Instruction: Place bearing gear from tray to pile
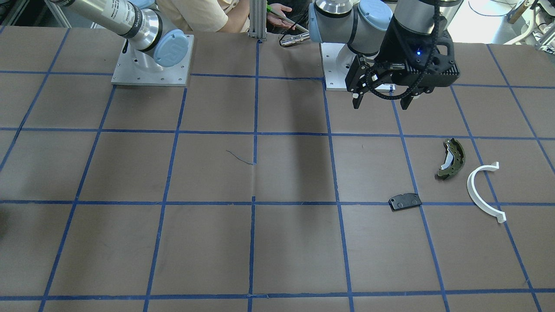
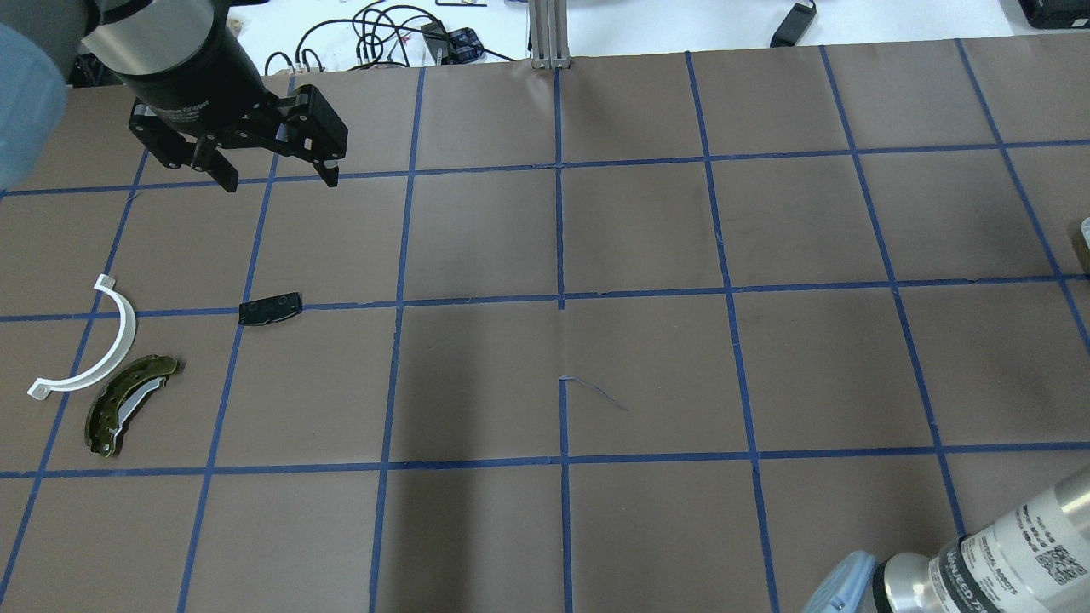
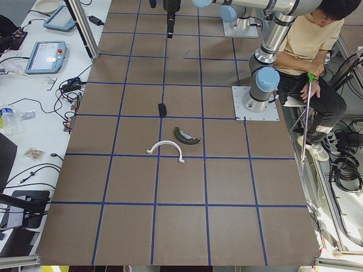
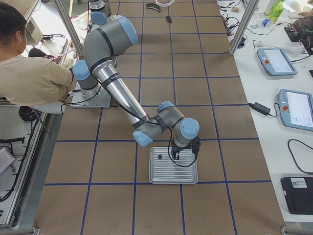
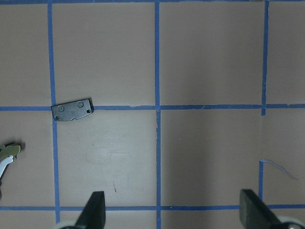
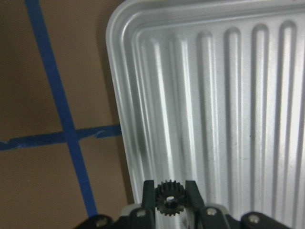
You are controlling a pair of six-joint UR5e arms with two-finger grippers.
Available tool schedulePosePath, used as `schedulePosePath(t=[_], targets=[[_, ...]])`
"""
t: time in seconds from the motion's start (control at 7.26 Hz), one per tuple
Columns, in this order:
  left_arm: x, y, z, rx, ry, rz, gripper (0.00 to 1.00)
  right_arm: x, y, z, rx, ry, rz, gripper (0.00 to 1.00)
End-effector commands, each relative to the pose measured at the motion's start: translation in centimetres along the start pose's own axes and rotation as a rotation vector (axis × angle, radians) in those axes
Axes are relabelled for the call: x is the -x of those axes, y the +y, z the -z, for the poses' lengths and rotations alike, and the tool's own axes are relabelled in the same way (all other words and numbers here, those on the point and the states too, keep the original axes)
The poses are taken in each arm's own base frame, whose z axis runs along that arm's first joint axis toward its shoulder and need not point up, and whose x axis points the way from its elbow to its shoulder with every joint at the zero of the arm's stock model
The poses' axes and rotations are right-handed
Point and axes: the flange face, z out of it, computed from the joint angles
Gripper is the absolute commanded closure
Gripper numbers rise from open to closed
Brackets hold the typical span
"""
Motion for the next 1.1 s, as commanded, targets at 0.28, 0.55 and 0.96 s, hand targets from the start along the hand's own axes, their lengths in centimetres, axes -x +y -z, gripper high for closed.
schedulePosePath(t=[0.28, 0.55, 0.96], targets=[[0.0, 0.0, 0.0, 0.0, 0.0, 0.0, 0.0, 20.0, -2.9, 9.5, -0.003, -0.029, 0.009, 1.0], [0.0, 0.0, 0.0, 0.0, 0.0, -0.001, 0.0, 33.6, -4.6, 9.9, -0.007, -0.042, 0.01, 1.0], [0.0, 0.0, 0.0, 0.0, 0.002, -0.001, 0.0, 55.4, -1.9, 9.7, -0.005, -0.081, -0.093, 1.0]])
